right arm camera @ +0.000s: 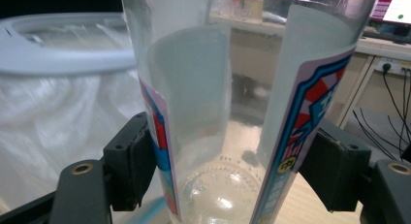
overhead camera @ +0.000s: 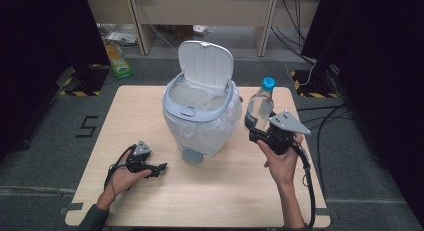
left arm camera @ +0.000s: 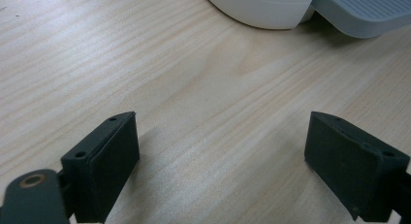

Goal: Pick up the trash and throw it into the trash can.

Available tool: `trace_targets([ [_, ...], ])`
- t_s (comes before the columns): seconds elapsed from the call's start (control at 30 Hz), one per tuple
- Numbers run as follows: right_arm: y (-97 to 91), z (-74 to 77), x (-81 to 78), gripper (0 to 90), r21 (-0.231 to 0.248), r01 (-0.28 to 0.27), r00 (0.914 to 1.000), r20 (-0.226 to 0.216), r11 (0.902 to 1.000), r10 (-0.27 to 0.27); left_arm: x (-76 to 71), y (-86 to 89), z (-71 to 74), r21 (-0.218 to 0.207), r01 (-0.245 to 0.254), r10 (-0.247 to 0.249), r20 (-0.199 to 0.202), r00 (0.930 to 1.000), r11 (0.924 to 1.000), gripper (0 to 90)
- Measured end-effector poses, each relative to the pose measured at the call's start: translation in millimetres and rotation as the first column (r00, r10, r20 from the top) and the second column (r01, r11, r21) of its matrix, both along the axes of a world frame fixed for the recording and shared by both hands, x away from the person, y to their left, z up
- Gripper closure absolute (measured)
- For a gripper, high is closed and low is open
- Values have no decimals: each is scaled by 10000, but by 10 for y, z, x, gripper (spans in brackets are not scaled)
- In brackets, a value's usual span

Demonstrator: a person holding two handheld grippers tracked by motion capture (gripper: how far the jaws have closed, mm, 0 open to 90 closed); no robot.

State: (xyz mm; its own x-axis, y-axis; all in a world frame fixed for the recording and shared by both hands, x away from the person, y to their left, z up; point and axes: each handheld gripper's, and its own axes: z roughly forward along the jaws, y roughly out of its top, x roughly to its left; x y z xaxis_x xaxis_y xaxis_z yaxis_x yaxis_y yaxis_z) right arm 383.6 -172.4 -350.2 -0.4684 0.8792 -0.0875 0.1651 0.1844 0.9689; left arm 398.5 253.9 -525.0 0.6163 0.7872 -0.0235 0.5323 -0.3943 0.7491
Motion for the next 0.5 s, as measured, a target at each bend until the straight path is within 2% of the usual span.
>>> trace_targets([
  [0.23, 56, 251, -1, 280, -9, -149, 9997, 196, 9999, 149, 0, 0, 0, -3, -3, 3, -5, 10000, 10000, 115],
  [0.33, 83, 327, 5, 280, -101, -221, 9994, 273, 9997, 224, -1, -2, 0, -28, -10, 10, -3, 10000, 10000, 115],
  [0.5, 130, 429, 15, 280, 25, -344, 9986, 394, 9994, 343, -1, 0, 3, 1, 7, -7, -37, 10000, 10000, 114],
])
